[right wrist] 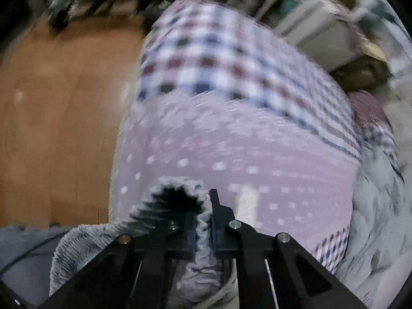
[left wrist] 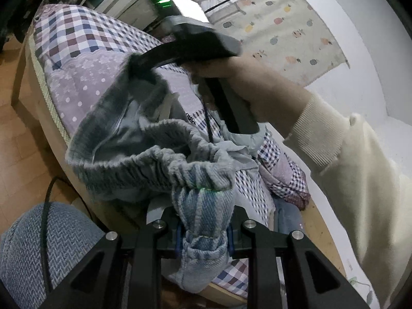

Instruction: Fold clothes

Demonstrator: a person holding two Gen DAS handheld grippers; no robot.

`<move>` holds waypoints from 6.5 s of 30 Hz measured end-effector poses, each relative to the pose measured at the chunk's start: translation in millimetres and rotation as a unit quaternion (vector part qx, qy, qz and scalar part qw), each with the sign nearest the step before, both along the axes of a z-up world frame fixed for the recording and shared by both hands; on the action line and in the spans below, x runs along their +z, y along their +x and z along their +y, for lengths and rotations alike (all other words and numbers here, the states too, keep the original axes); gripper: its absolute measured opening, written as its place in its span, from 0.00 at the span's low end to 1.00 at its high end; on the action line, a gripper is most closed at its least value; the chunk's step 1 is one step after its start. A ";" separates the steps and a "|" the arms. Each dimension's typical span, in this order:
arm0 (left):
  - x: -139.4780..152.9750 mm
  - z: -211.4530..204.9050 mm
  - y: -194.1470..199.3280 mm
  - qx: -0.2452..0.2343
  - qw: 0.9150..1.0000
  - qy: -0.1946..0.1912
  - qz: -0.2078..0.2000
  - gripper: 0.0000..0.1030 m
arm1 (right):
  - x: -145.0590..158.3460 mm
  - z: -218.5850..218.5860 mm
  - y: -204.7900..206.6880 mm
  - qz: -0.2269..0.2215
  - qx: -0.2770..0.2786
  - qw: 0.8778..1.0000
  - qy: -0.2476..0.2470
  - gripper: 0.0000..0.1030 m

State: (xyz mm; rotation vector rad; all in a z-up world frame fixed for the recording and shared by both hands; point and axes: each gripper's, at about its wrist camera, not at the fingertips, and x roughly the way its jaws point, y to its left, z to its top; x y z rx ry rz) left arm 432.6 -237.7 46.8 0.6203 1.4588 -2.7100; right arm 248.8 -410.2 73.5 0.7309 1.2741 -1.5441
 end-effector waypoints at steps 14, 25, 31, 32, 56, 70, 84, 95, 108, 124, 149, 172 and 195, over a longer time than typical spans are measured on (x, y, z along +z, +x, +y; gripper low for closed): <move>86.3 24.2 40.4 0.018 0.988 -0.145 0.053 0.19 | 242.3 164.4 -77.1 0.050 -0.198 0.932 -0.299 0.05; 198.7 54.1 -6.0 -0.048 0.960 -0.250 0.118 0.19 | 377.9 309.3 -80.2 0.130 -0.297 0.844 -0.427 0.05; 261.9 79.3 -49.4 -0.115 0.939 -0.275 0.170 0.18 | 438.6 410.3 -102.4 0.150 -0.372 0.777 -0.485 0.05; 273.3 84.2 -57.1 -0.129 0.935 -0.277 0.180 0.18 | 452.6 429.0 -105.3 0.156 -0.381 0.766 -0.493 0.05; 377.4 -66.9 -171.7 -0.152 0.958 -0.142 0.199 0.18 | 519.9 182.5 -229.7 0.267 -0.319 0.818 -0.397 0.05; 140.5 -309.8 -191.3 0.012 0.998 -0.040 -0.049 0.18 | 227.9 -142.8 -297.2 0.152 -0.240 0.924 -0.256 0.05; -4.0 -405.8 -198.3 0.060 0.988 0.030 -0.137 0.18 | 40.3 -274.8 -321.9 0.074 -0.234 0.956 -0.160 0.18; -44.0 -407.2 -179.1 0.067 0.987 0.050 -0.140 0.18 | 108.2 -155.1 -278.1 0.064 -0.173 0.965 -0.186 0.70; -10.5 -385.4 -173.7 0.097 0.984 -0.021 -0.150 0.18 | 91.9 -183.2 -280.4 0.086 -0.192 0.977 0.019 0.85; -14.5 -391.6 -169.0 0.099 0.988 0.005 -0.119 0.18 | 200.8 -51.0 -242.5 -0.044 -0.239 0.952 -0.185 0.85; 38.0 -407.1 -89.6 0.209 0.974 0.025 -0.083 0.65 | 300.4 606.4 -23.2 0.074 -0.525 0.785 -0.321 0.86; 243.7 -58.6 -226.3 -0.084 0.979 -0.147 0.110 0.86 | 288.7 729.0 -17.5 0.037 -0.522 0.735 -0.430 0.89; 28.9 35.2 -412.7 -0.115 0.993 -0.039 0.014 0.86 | 161.0 505.6 -344.2 -0.133 -0.499 0.781 -0.352 0.89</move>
